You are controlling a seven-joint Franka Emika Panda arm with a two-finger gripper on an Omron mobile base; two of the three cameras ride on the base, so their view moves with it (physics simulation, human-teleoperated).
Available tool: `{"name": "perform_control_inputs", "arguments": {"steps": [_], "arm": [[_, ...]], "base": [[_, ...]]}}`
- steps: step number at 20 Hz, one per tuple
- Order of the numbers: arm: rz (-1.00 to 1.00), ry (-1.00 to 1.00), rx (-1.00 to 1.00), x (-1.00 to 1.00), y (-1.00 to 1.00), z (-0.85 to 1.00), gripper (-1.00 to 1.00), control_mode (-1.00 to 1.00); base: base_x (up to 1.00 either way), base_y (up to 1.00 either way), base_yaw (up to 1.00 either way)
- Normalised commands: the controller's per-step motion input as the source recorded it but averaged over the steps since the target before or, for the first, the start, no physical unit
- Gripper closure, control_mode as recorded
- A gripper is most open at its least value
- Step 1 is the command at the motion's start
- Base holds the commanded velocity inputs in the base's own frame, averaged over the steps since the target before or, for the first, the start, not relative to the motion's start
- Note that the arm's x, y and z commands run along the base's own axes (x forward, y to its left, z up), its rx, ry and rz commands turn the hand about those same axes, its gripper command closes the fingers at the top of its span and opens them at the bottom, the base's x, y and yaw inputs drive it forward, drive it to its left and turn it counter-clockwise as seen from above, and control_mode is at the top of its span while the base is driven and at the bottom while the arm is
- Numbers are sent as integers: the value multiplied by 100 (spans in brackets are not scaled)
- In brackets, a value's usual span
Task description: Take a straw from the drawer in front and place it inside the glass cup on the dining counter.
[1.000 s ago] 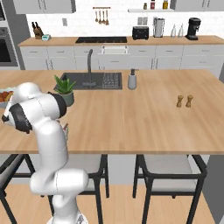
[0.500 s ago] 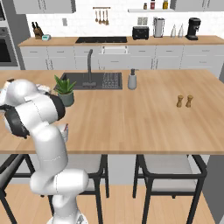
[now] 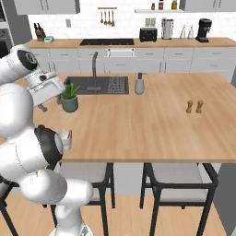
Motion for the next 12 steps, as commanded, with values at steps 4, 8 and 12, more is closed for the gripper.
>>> {"name": "perform_control_inputs", "arguments": {"steps": [4,8,12], "arm": [[3,0,87,-91,-100,16,-100,-100],[1,-2,51,-74,-100,0,-100,-100],[0,-9,11,-38,-98,-1,-100,-100]], "base": [[0,0,0],[0,0,0],[0,0,0]]}}
